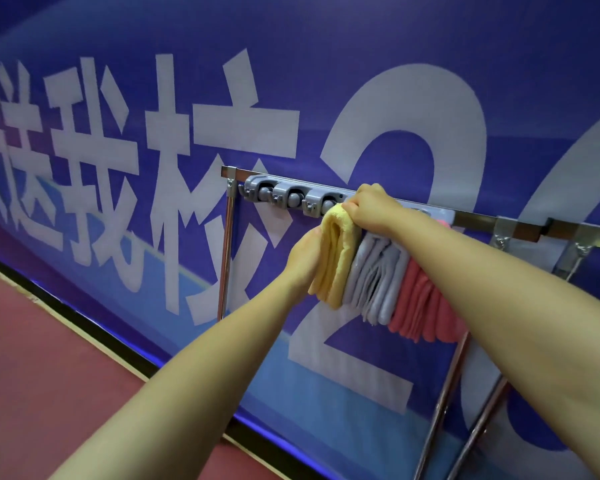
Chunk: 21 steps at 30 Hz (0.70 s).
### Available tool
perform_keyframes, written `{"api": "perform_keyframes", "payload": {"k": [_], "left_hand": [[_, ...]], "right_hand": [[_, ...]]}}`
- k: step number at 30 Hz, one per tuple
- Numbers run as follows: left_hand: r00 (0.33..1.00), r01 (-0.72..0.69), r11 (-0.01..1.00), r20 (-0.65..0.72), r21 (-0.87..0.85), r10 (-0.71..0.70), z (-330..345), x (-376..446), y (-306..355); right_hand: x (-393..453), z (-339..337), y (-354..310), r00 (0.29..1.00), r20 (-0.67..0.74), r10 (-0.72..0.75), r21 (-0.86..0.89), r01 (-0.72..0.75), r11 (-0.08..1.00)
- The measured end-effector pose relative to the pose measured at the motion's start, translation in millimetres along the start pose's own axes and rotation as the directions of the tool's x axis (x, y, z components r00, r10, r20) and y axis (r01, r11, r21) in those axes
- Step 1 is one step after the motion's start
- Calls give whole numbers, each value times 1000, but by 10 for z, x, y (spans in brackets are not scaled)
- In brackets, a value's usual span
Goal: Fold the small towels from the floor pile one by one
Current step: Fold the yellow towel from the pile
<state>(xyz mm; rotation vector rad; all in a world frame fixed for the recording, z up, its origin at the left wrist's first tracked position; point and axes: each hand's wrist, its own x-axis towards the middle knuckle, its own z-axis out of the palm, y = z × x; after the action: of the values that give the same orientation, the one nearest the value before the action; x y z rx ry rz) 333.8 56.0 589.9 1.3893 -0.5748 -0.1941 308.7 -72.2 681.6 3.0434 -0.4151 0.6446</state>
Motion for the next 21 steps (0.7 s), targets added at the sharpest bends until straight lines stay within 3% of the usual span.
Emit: {"api": "perform_keyframes", "payload": {"k": [7,10,14,21], "left_hand": [[999,35,998,-23,-54,-36,119,-41,128],[998,53,998,-38,-20,-54,123,-50,222],[999,15,999,-47,42,-13,18,-99,312],[985,-27,997,-171,77,40,-194,-419,537]], "right_hand": [[50,13,33,997,59,53,50,-56,997],[-22,57,42,999,-38,24,-2,-24,1000],[-193,123,23,970,-242,-5,177,49,983],[-712,-30,-314,952,-305,-7,301,103,948]]}}
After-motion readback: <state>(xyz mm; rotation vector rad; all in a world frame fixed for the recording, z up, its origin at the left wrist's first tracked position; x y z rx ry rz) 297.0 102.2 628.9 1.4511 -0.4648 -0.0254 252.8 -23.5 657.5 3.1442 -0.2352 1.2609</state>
